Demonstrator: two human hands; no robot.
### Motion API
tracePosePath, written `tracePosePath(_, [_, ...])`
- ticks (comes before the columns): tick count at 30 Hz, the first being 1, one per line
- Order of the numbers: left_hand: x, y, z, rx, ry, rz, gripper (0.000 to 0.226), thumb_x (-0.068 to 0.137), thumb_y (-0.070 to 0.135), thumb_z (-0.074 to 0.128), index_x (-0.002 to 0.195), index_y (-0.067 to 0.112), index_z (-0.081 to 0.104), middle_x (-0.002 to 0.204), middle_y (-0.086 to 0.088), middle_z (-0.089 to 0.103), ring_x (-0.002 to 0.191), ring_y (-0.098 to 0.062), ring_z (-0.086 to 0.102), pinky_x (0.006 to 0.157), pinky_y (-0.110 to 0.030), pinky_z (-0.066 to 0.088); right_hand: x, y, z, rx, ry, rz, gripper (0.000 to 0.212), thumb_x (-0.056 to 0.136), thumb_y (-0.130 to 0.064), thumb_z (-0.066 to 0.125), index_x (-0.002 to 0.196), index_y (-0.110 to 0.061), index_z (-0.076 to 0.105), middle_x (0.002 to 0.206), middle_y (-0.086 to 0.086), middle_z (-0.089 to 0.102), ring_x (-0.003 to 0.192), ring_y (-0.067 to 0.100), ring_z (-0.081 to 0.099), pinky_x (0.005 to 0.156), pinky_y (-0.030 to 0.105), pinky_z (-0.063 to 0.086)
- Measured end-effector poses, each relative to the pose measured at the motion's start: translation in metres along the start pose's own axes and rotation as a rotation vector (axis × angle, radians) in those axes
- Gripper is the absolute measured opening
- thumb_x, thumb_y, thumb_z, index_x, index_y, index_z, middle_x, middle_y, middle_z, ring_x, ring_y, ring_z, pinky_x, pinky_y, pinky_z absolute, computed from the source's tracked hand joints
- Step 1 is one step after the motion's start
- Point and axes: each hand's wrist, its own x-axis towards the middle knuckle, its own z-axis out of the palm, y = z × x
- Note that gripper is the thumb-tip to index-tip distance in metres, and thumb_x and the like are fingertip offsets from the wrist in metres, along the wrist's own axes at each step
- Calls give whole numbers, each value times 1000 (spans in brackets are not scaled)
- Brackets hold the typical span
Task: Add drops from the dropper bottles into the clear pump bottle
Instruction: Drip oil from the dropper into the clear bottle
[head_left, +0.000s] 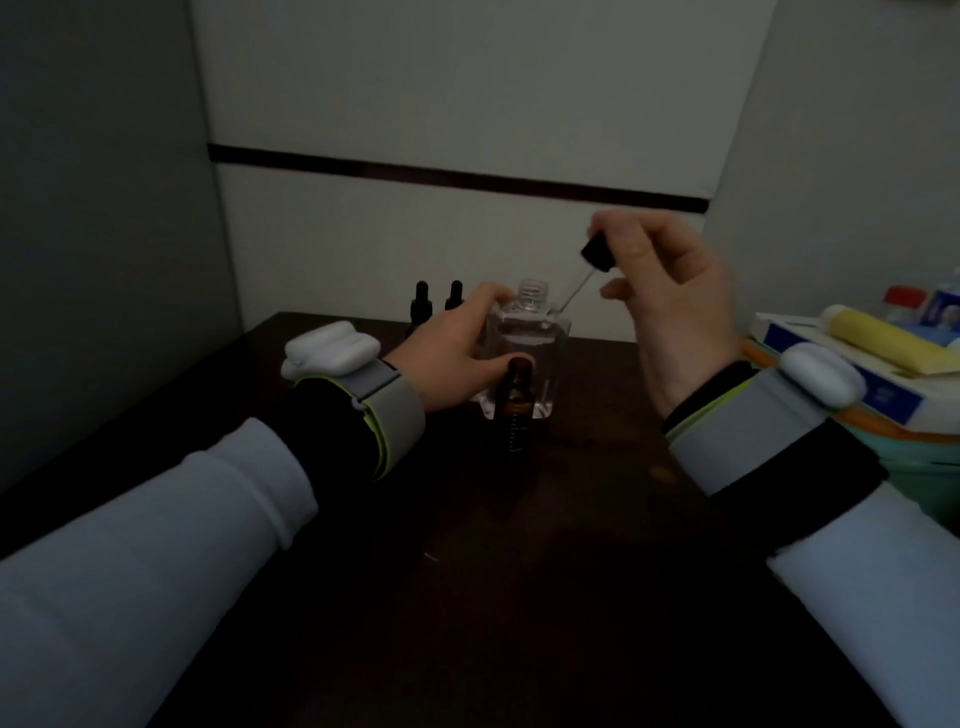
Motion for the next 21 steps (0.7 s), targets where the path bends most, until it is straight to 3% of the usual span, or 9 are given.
tracePosePath(6, [0,1,-1,11,-8,50,55,90,28,62,136,28,32,102,0,49,94,-20,58,78,-27,44,19,-3,10,-80,78,-60,15,91,-17,60,77,-22,63,63,-19,65,67,-5,59,60,15,46])
tracePosePath(13, [-1,-1,-3,4,9,87,52,88,28,64,132,29,35,92,18,42,88,-18,58,75,-27,47,25,-4,18,-79,46,-103,11,91,-18,60,81,-20,64,65,-21,66,69,-6,60,65,14,46])
tracePosePath(18, [-2,-3,-5,7,32,100,52,86,27,66,129,28,37,100,5,49,91,-24,60,83,-43,51,22,0,17,-114,16,-118,11,91,-18,60,81,-22,64,66,-20,66,70,-4,60,65,15,47])
tracePosePath(21, [-2,-6,-5,-23,35,76,52,85,29,67,128,27,38,108,-1,52,94,-24,60,86,-45,51,21,3,14,-151,15,-119,14,91,-21,61,78,-27,64,66,-20,66,70,-3,59,62,17,47])
